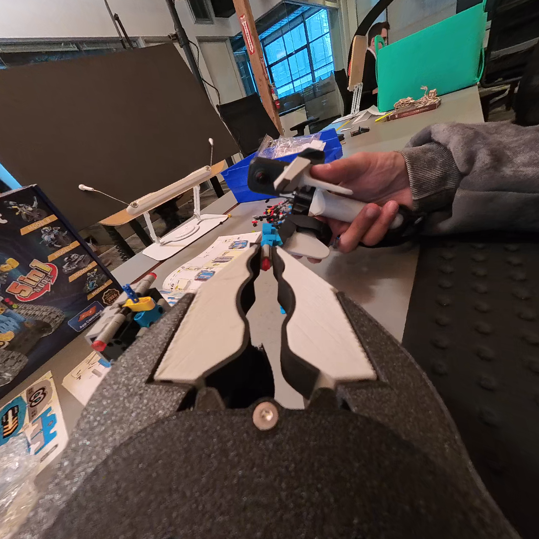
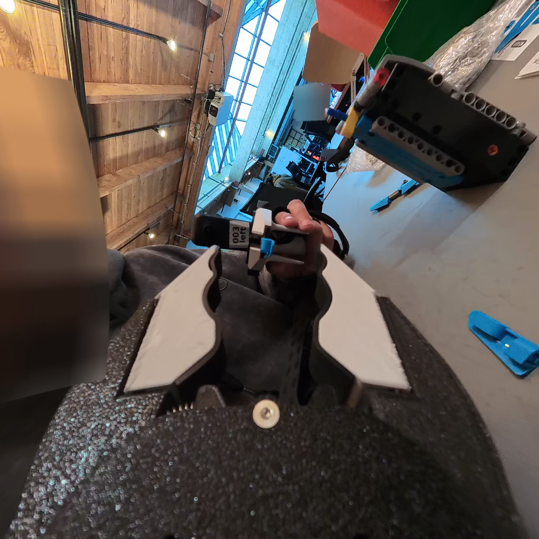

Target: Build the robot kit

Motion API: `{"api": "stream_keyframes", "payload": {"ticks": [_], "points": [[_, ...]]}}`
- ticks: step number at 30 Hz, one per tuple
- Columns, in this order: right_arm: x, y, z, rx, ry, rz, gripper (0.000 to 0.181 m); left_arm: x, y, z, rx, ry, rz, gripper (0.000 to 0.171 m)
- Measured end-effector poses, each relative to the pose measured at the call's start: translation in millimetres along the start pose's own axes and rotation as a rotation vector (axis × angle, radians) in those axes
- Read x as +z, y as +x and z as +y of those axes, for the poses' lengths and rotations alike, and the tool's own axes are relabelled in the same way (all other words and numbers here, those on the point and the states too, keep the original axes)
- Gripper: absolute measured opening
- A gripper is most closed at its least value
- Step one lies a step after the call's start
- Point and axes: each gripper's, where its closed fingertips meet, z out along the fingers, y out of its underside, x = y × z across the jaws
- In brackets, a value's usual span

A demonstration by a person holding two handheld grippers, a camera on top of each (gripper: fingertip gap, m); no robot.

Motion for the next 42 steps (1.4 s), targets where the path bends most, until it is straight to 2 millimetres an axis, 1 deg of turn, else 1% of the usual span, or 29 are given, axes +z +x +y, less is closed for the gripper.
{"api": "stream_keyframes", "payload": {"ticks": [3,5,7,11,14,17,24,31,35,36,37,38,40,41,42], "points": [[10,-3,14,0.032,-0.068,-0.047,0.053,2,2,-1,-0.012,0.004,0.017,0.006],[16,-8,20,0.046,-0.087,-0.092,0.041,2,5,-1,-0.002,0.008,0.030,0.006],[21,-12,25,0.059,-0.110,-0.129,0.035,1,10,-4,0.008,0.021,0.051,0.007],[24,-12,31,0.065,-0.129,-0.138,0.028,0,18,-7,0.056,0.033,0.072,0.007],[26,-14,31,0.063,-0.129,-0.150,0.024,2,24,-3,0.121,0.009,0.075,0.007],[26,-12,34,0.039,-0.143,-0.132,0.011,4,28,-1,0.185,-0.009,0.067,0.007],[25,-9,35,0.025,-0.153,-0.105,0.010,4,25,1,0.167,-0.023,0.055,0.007],[25,-6,38,0.020,-0.165,-0.094,0.008,4,29,3,0.124,-0.029,0.097,0.007],[22,-2,39,-0.064,-0.195,-0.031,0.007,7,29,7,0.151,-0.058,0.071,0.007],[19,2,36,-0.091,-0.195,0.013,0.007,9,28,10,0.145,-0.081,0.053,0.011],[13,9,30,-0.130,-0.183,0.084,0.006,10,24,11,0.131,-0.091,0.026,0.023],[2,15,20,-0.183,-0.161,0.159,0.007,9,20,11,0.104,-0.099,0.008,0.025],[-26,18,-7,-0.250,-0.061,0.269,0.007,10,18,17,0.001,-0.128,0.035,0.025],[-43,29,-18,-0.291,-0.034,0.388,0.006,14,17,27,-0.059,-0.182,0.054,0.025],[-60,44,-23,-0.339,-0.045,0.527,0.007,19,17,40,-0.110,-0.257,0.069,0.026]]}}
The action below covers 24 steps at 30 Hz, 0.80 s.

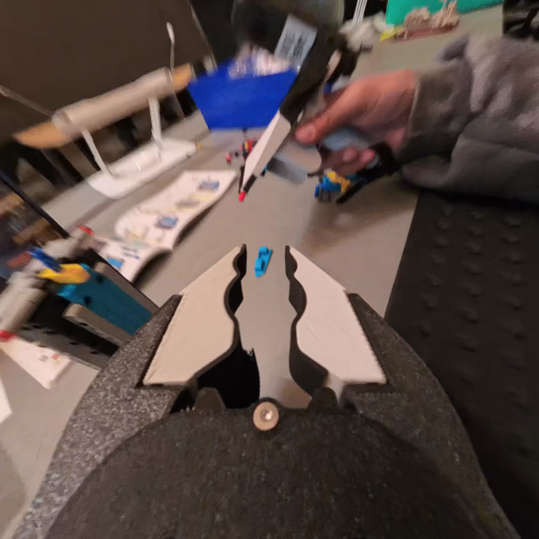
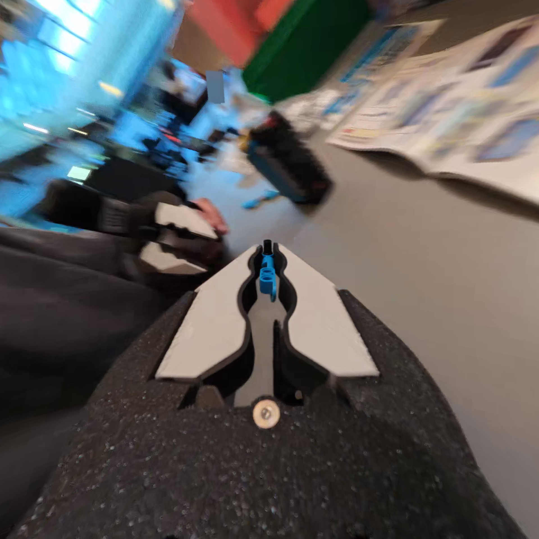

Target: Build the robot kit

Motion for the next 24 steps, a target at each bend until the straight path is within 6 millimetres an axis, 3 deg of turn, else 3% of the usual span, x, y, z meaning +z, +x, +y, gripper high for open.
{"api": "stream_keyframes", "payload": {"ticks": [2,5,12,16,24], "points": [[-6,27,7,-0.062,-0.061,0.176,0.007,16,-1,20,-0.078,-0.141,0.040,0.026],[0,36,20,-0.035,-0.120,0.211,0.007,38,0,46,-0.143,-0.345,0.101,0.027],[-3,44,24,-0.016,-0.139,0.249,0.007,71,-14,45,-0.178,-0.398,0.131,0.025],[-2,41,23,-0.014,-0.135,0.236,0.007,85,-6,43,-0.181,-0.402,0.171,0.024],[-2,35,20,-0.013,-0.117,0.213,0.007,91,-6,59,-0.160,-0.468,0.157,0.023]]}}
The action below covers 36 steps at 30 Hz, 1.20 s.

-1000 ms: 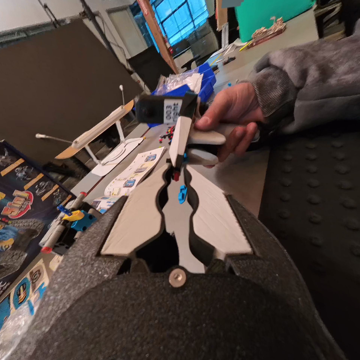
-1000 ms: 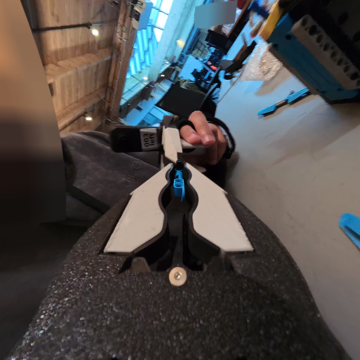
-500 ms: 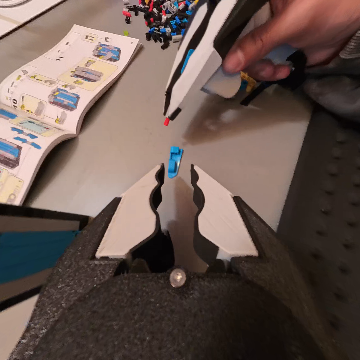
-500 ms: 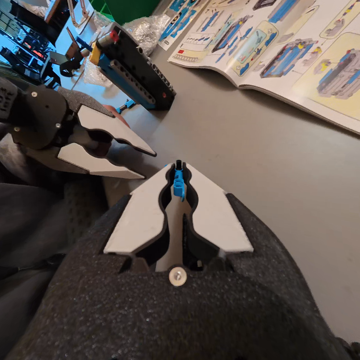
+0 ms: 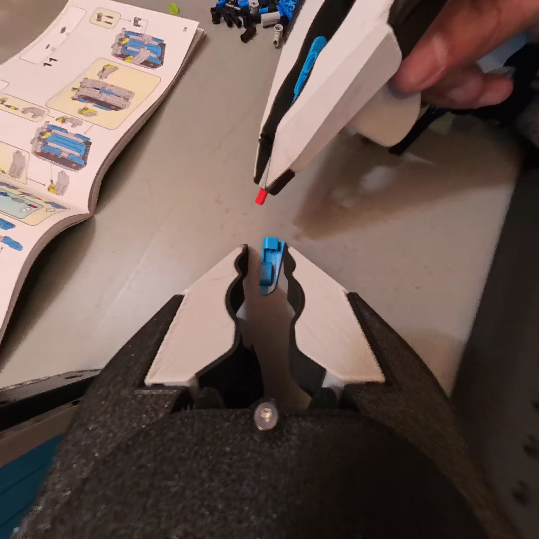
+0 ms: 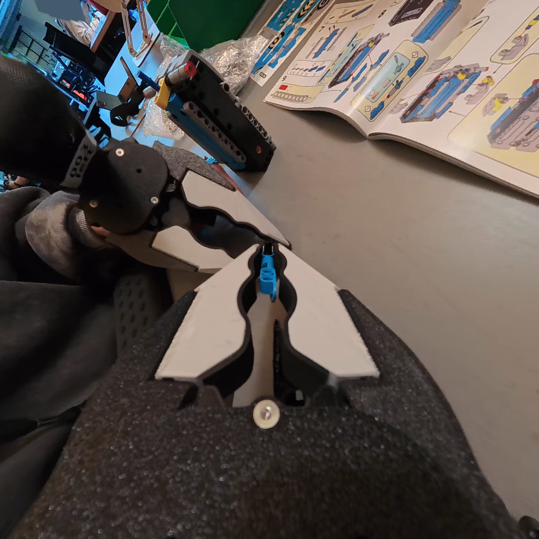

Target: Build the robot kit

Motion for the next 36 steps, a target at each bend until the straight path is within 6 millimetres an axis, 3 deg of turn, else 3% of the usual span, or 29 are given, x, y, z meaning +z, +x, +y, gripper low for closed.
{"api": "stream_keyframes", "payload": {"ticks": [1,4,8,11,14,18,26,36], "points": [[0,-1,0,0.001,0.001,-0.005,0.007,0,3,0,0.007,0.001,0.019,0.015],[0,0,-1,0.011,0.007,-0.013,0.007,0,5,0,0.054,0.001,0.020,0.013],[-3,-4,-5,0.064,0.044,-0.084,0.007,-7,-1,-2,0.253,0.041,-0.100,0.012],[-6,-20,-13,0.090,0.091,-0.202,0.007,-31,-8,-14,0.368,0.159,-0.246,0.013],[-11,-45,-23,0.083,0.147,-0.356,0.007,-65,-1,-29,0.400,0.333,-0.297,0.012],[-2,-53,-19,0.040,0.126,-0.350,0.007,-83,1,-27,0.430,0.399,-0.322,0.012],[4,-63,-17,0.097,0.119,-0.428,0.007,-84,10,-29,0.427,0.416,-0.278,0.012],[10,-62,-10,0.044,0.079,-0.372,0.007,-79,8,-24,0.393,0.389,-0.250,0.010]]}}
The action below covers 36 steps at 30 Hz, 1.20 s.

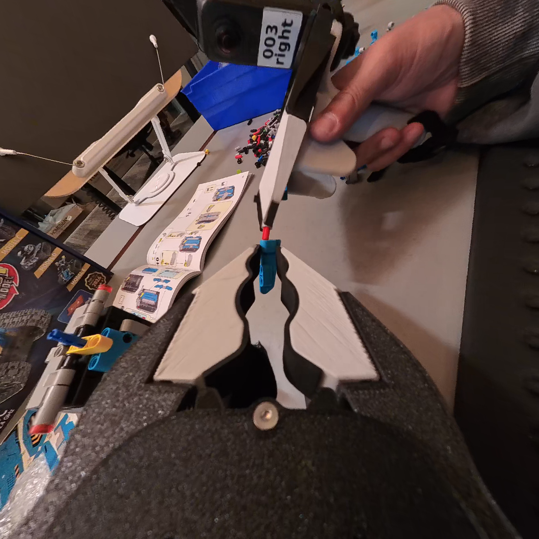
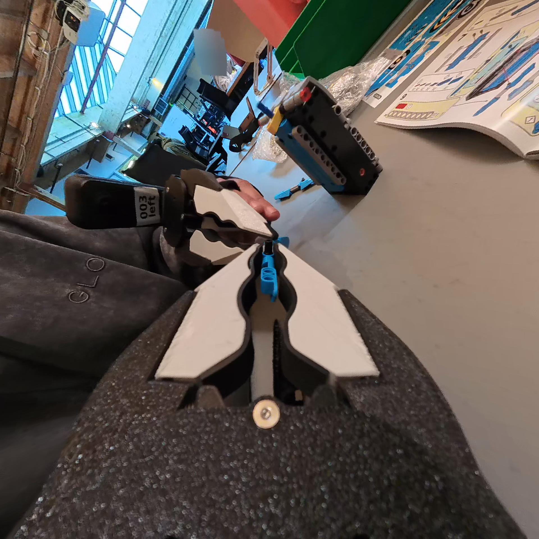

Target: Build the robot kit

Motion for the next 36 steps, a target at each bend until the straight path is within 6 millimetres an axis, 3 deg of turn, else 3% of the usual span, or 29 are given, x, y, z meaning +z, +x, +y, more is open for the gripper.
{"api": "stream_keyframes", "payload": {"ticks": [5,9,14,20,25,29,33,36], "points": [[2,9,8,-0.063,-0.054,0.086,0.007,4,6,10,-0.038,-0.049,0.050,0.010],[9,29,45,-0.089,-0.267,0.178,0.007,11,36,42,-0.159,-0.208,0.260,0.010],[12,43,59,-0.032,-0.324,0.214,0.007,14,46,55,-0.101,-0.297,0.281,0.010],[12,39,54,0.020,-0.283,0.164,0.007,12,41,51,-0.105,-0.273,0.254,0.009],[6,15,30,0.043,-0.161,0.020,0.007,3,25,22,-0.225,-0.101,0.242,0.009],[9,20,38,-0.014,-0.205,0.080,0.007,6,30,30,-0.226,-0.145,0.261,0.009],[8,13,29,0.011,-0.157,0.034,0.007,2,24,20,-0.406,-0.094,0.303,0.008],[8,17,34,-0.015,-0.189,0.073,0.007,5,28,25,-0.379,-0.127,0.299,0.008]]}}
